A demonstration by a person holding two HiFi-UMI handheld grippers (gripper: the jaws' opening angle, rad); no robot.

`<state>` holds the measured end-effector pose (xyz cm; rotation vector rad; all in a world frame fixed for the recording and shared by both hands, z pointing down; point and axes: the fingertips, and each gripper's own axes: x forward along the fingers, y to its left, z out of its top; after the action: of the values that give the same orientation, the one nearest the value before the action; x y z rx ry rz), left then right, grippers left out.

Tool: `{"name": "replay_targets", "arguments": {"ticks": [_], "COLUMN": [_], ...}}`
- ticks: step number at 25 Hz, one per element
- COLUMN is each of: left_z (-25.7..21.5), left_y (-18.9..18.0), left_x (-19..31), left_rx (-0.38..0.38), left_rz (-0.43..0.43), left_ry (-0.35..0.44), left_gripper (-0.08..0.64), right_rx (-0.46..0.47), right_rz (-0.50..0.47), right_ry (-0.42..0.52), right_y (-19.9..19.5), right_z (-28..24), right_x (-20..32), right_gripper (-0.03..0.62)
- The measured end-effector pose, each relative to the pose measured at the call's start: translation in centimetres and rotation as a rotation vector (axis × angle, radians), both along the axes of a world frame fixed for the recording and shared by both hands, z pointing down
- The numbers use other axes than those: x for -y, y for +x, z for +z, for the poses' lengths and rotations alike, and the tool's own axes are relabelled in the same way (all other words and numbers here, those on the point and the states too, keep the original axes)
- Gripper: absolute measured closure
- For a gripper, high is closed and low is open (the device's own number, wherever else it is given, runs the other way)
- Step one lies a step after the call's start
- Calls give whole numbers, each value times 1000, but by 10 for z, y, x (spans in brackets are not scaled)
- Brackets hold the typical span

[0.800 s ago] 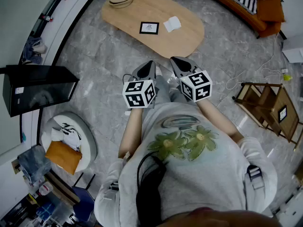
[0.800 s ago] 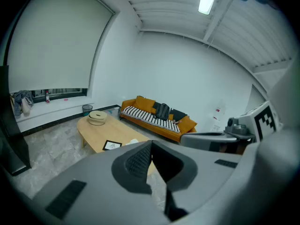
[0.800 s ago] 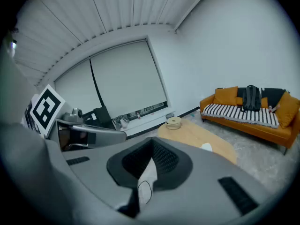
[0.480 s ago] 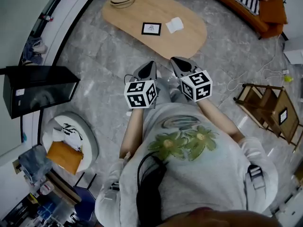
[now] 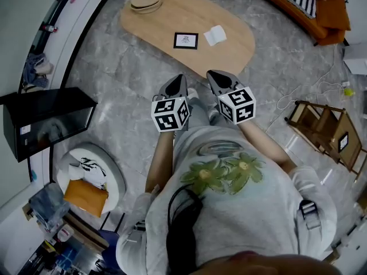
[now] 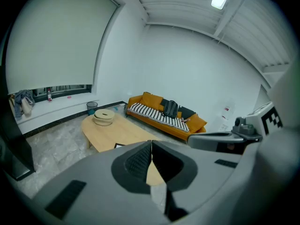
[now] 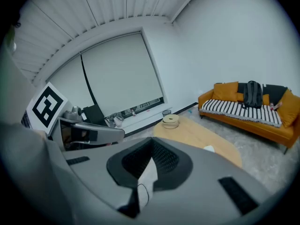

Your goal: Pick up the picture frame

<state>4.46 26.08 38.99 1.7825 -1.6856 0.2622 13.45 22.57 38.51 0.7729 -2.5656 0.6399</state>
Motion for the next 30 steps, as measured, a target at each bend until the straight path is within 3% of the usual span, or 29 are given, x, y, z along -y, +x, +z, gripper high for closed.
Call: {"name": "replay_targets", "arguments": {"ticks": [12,23,28,30], "left_z": [22,45,59,64], "left_y": [-54,-85,-93,-96], "left_x": [67,97,112,120], "left_rx": [12,52,64,65], "left_rz": [105,162,177,181], "left_ry": [-46,-80,-103,-114], "left_gripper": [541,535,443,439], "right_rx": [-75,-104,-117,-124], "right_rz": [63,138,159,168], "right_ry": [-5,-53,-81,-88], "right_y": [-55,-69,-71,-72], "right_z": [29,53,65,70], "right_x": [58,82,97,106], "right_gripper": [583,506,493,492]}}
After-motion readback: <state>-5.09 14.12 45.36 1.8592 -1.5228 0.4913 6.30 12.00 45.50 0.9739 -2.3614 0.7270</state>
